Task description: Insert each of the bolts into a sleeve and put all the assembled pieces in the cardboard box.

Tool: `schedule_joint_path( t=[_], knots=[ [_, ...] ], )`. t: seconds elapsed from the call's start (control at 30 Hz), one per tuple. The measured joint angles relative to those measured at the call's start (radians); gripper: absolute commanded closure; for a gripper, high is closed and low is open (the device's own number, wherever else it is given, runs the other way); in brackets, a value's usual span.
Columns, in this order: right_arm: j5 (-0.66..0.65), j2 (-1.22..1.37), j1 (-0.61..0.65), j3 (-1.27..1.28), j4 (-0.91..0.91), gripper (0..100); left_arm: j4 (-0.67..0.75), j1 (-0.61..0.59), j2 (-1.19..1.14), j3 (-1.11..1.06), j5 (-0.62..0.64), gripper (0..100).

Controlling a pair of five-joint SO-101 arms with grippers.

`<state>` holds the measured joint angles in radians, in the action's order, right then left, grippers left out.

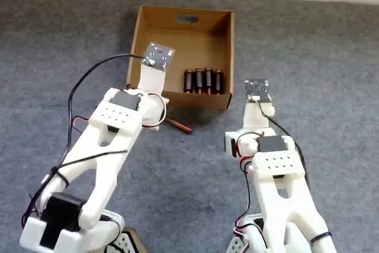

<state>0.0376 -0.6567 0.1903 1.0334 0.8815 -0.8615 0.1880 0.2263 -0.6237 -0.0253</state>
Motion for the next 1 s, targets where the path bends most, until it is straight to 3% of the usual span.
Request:
schedule_joint_path(
  t=[0.07, 0.17, 0.23, 0.4, 0.47, 0.7, 1.0],
  knots=[
    [0.000, 0.000, 0.000, 0.000, 0.000, 99.2, -0.021, -0.002, 0.006, 0.000, 0.005, 94],
    [0.000, 0.000, 0.000, 0.000, 0.000, 99.2, -0.052, 0.038, 0.008, 0.000, 0.107, 82],
    [0.000, 0.000, 0.000, 0.000, 0.000, 99.2, -0.078, 0.074, 0.008, 0.000, 0.235, 78],
    [0.000, 0.000, 0.000, 0.000, 0.000, 99.2, -0.091, 0.138, 0.008, -0.037, 0.683, 79],
    [0.000, 0.000, 0.000, 0.000, 0.000, 99.2, -0.044, 0.137, 0.008, -0.064, 0.763, 81],
    [0.000, 0.000, 0.000, 0.026, 0.000, 99.2, 0.219, 0.133, 0.008, -0.216, 0.815, 82],
    [0.000, 0.000, 0.000, 0.028, 0.000, 99.2, 0.310, 0.133, 0.006, -0.238, 0.815, 82]
  ],
)
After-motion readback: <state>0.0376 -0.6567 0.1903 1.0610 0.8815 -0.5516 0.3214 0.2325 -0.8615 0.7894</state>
